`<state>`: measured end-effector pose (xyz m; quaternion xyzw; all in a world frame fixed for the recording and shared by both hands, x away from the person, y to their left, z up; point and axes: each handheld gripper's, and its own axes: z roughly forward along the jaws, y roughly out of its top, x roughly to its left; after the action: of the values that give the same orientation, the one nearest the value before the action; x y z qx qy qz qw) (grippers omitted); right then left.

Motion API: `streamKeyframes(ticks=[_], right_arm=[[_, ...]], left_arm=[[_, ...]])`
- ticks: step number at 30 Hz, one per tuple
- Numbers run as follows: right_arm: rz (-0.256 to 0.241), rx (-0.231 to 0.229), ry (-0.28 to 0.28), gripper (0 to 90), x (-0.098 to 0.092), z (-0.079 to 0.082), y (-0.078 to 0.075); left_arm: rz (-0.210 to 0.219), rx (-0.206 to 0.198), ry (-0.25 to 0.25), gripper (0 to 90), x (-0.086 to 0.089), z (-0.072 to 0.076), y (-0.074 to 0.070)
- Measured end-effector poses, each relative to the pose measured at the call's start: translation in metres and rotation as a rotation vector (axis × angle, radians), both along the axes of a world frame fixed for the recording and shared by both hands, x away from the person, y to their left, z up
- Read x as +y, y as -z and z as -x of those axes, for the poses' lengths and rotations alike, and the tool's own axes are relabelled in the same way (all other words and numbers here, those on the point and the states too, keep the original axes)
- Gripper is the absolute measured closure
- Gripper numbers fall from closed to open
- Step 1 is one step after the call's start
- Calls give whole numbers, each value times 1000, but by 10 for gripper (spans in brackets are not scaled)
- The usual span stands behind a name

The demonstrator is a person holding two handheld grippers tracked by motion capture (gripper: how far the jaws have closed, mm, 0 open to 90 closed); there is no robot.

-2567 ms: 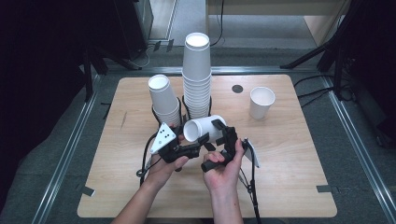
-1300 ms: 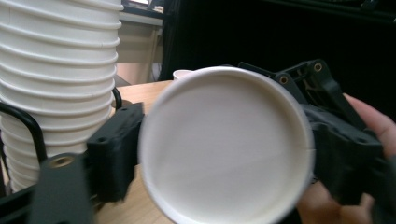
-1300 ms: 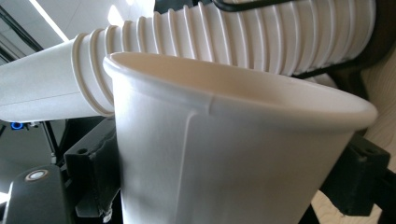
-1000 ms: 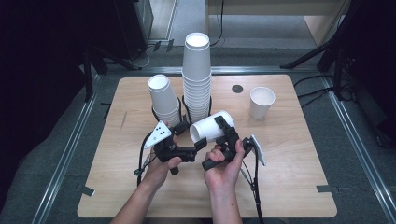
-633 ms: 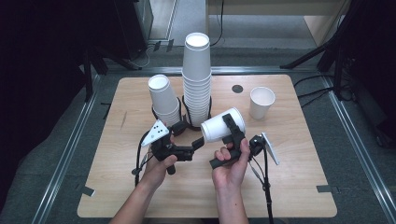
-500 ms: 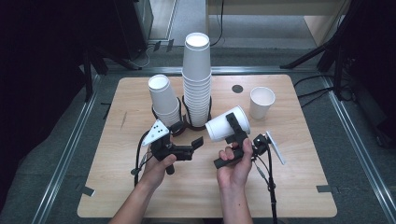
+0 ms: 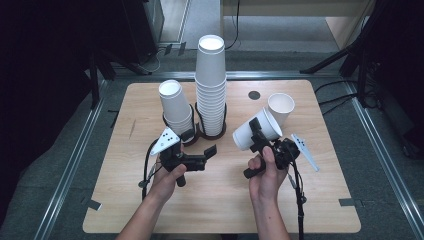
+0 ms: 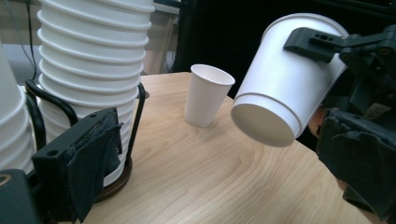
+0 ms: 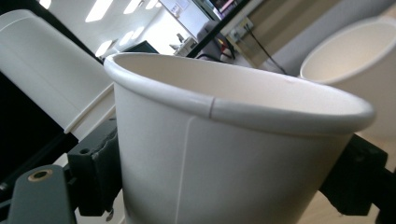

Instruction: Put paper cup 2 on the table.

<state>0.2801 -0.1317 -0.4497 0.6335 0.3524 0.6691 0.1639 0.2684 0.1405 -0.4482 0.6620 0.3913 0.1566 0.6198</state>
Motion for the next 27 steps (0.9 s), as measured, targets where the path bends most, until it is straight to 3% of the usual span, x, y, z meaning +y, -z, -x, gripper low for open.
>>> streamKeyframes(ticks=[6, 17, 23, 27], right_arm=[[218, -75, 27, 143, -1, 2, -14], [485, -159, 56, 139, -15, 5, -18], [562, -192, 65, 139, -27, 6, -16], [591, -197, 70, 139, -35, 6, -13]], left_arm=[[7, 10, -23, 5, 7, -4, 0], [-1, 29, -59, 6, 18, -3, 4], [-21, 33, -73, 7, 25, 0, 7], [-11, 36, -96, 8, 34, 2, 8]])
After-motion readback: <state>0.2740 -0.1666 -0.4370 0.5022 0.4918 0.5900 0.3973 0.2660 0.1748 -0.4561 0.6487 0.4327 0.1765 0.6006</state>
